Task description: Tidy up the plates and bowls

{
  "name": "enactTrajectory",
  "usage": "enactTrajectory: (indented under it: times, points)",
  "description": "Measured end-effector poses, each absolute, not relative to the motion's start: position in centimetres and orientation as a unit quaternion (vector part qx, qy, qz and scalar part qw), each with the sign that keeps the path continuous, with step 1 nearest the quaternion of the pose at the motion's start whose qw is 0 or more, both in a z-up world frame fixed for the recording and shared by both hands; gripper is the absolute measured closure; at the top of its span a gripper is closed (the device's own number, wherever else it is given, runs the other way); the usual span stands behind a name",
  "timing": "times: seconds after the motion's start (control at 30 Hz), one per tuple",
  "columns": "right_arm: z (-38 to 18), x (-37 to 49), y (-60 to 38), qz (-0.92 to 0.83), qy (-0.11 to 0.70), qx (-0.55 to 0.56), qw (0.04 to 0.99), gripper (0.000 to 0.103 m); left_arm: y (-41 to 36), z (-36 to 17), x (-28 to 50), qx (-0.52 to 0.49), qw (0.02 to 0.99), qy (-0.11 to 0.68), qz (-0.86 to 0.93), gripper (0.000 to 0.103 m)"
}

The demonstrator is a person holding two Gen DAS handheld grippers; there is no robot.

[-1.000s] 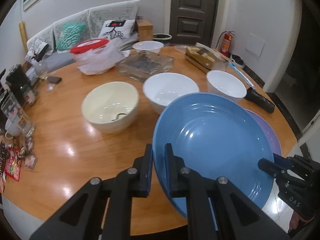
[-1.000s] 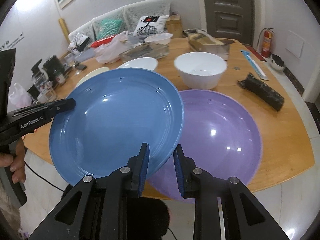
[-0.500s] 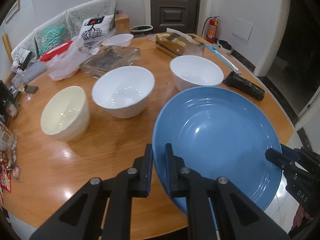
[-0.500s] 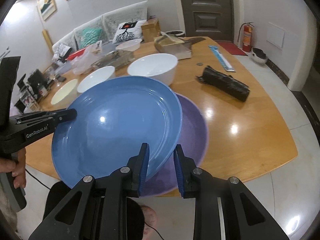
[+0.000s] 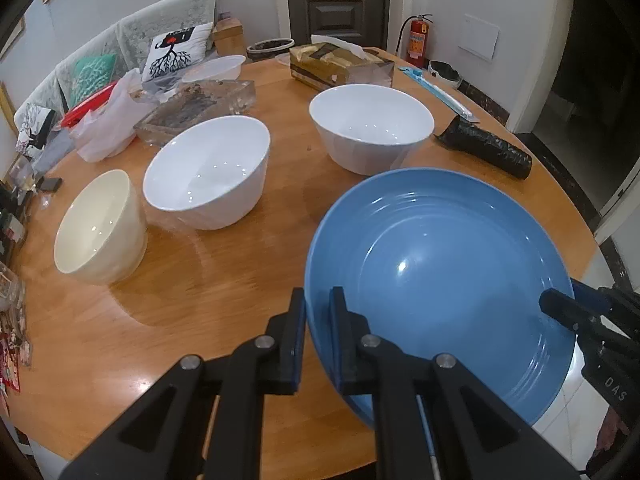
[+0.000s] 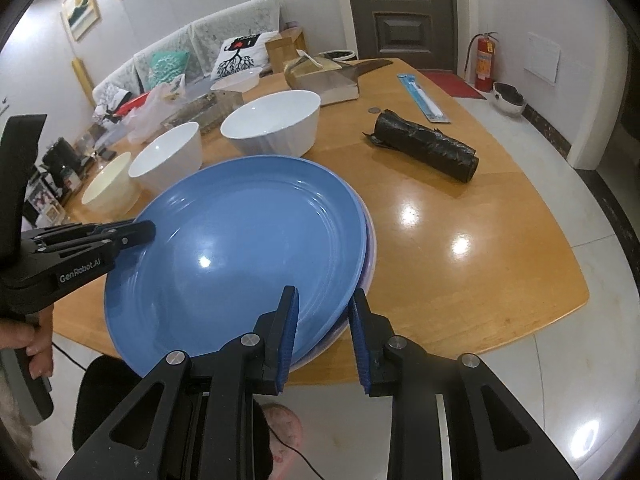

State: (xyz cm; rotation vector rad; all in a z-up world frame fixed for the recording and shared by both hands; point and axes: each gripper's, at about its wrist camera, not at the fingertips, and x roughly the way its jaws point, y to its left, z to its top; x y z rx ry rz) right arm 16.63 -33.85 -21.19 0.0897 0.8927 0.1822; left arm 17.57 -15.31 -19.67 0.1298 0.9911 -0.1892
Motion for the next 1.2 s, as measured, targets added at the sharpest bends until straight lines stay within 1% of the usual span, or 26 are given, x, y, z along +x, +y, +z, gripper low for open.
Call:
enactTrajectory:
  times: [0.23, 0.57, 0.87, 1.0, 1.1, 1.2]
  points:
    - [-21.4, 16.9, -33.5, 0.084, 0.438, 0.024, 0.895, 0.081, -15.6, -19.9, 17.7, 0.066, 0.873, 0.475, -0.089, 0.094]
    - [-21.9, 17.2, -32.1, 0.058, 0.432, -0.034, 0.899, 0.078, -16.1, -20.5, 18.3, 0.089, 0.872, 0.473, -0.085, 0.094]
    - [-22.4, 17.7, -31.8, 0.041, 0.429, -0.049, 0.901, 0.076, -16.6, -21.2, 18.7, 0.109, 0.875, 0.465, -0.087, 0.088]
    - [-22.1, 17.8, -31.9, 0.039, 0.431, -0.044, 0.900, 0.075, -16.3, -20.8, 18.9, 0.098, 0.870, 0.474, -0.095, 0.088]
    - [-21.0, 17.3, -31.9, 0.034, 0.417, -0.039, 0.907, 0.075, -15.4, -19.6, 18.6, 0.079, 0.876, 0.463, -0.106, 0.088]
    - [-19.8, 16.9, -31.2, 0.051, 0.409, -0.029, 0.911, 0.075, -14.6, -18.1, 18.2, 0.066, 0.883, 0.451, -0.116, 0.081]
